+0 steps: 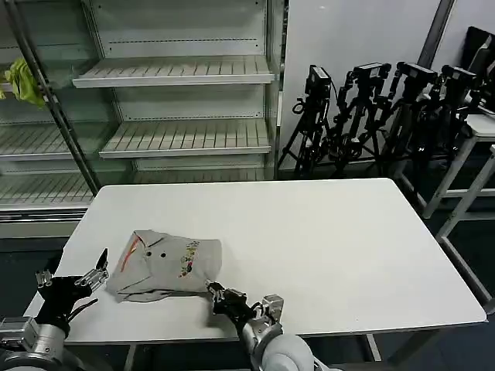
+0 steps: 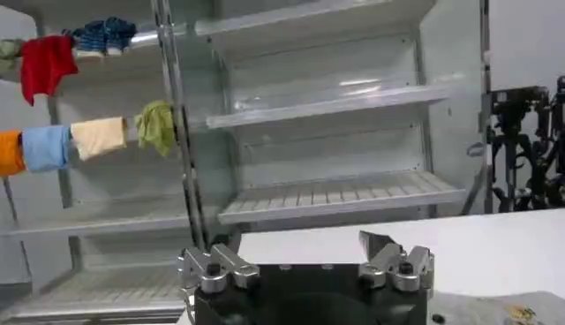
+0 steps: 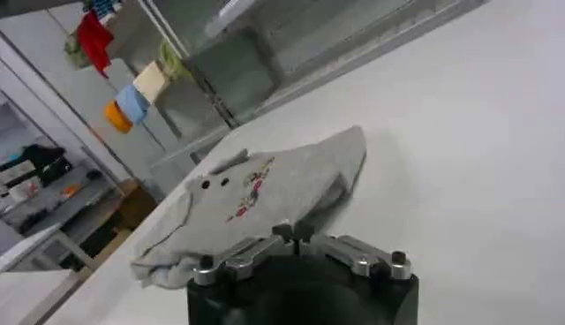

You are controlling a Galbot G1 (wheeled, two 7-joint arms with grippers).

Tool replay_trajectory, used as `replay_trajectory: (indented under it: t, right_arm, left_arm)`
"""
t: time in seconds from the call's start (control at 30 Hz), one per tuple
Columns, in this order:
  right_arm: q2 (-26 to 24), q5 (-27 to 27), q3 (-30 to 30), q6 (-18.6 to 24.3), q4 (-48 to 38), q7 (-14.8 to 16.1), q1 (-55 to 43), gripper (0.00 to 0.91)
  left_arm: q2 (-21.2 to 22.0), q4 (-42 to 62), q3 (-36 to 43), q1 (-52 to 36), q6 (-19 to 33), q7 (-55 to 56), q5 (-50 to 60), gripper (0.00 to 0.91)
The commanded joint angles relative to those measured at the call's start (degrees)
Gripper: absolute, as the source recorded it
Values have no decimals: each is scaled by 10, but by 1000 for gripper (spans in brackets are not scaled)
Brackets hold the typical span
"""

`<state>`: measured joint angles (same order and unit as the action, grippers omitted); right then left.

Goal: Fold and organize the clothes.

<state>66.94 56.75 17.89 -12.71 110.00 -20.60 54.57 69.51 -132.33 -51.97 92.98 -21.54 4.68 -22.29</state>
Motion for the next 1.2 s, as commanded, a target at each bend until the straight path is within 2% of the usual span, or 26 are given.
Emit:
replay_trajectory:
  t: [0.03, 0.47, 0.7, 0.87, 1.2]
  right_arm:
    - [-82, 6, -45, -2, 61, -3, 45, 0]
    - [-193, -4, -175, 0, 138, -4, 168, 0]
    - [-229, -17, -243, 1, 169, -16, 236, 0]
    - [-243, -30, -264, -3, 185, -27, 274, 0]
    - [-247, -48, -261, -19, 195, -30, 294, 0]
  left_arm:
    - [2, -1, 7, -4, 1, 0, -1, 907]
    - [4, -2, 59, -27, 0, -1, -2, 907]
    - [-1, 7, 79, -47, -2, -1, -8, 907]
    - [-4, 9, 85, -55, -2, -1, -14, 907]
    - [-4, 12, 88, -62, -2, -1, -15, 907]
